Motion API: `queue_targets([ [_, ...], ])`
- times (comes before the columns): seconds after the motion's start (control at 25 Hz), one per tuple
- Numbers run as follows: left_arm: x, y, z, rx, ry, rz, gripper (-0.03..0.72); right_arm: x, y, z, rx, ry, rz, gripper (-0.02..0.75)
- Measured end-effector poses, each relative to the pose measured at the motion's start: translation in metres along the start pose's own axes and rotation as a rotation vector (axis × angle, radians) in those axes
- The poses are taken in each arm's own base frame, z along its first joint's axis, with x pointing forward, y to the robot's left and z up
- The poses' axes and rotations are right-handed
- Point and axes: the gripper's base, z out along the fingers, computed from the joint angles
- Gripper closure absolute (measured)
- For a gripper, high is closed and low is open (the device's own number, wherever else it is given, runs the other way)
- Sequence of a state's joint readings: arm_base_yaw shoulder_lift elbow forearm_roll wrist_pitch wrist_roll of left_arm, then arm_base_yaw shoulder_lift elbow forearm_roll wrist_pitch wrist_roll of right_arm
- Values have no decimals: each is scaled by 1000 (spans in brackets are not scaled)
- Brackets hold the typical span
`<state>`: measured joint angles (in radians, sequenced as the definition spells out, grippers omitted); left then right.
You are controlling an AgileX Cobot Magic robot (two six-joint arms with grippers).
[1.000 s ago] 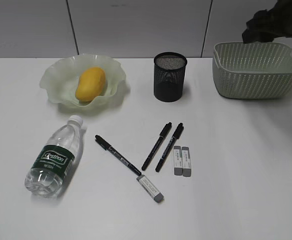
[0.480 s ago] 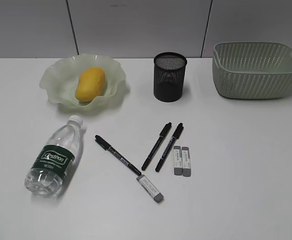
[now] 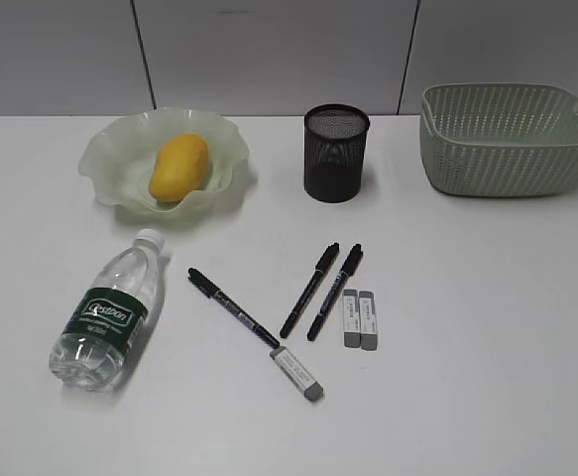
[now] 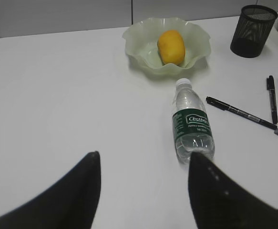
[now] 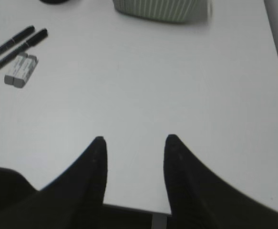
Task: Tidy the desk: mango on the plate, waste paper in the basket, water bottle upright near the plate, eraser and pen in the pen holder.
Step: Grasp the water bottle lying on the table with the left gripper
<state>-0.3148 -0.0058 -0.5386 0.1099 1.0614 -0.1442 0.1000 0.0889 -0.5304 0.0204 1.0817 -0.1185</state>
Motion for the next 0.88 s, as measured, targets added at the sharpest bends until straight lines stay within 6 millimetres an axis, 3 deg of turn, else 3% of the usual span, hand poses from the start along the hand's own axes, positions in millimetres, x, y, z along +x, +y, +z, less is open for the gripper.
queue_targets([
  [0.12,0,0,0,5,1,-3,253,8,1,-7,6,-95,-2,409],
  [0.32,-2,-2,3,11,24,-5,253,8,1,-8,8,-111,-2,409],
  [0.48,-16,-9,25,45,157,10,253,8,1,-8,8,-111,-2,409],
  [0.64,-50,-19,75,54,316,28,253,8,1,-8,8,-111,-1,412],
  [0.8,-71,-30,158,50,495,26,248,8,1,-8,8,-112,0,414],
  [0.88,-76,-35,196,46,551,30,207,8,1,-8,8,-112,1,416],
])
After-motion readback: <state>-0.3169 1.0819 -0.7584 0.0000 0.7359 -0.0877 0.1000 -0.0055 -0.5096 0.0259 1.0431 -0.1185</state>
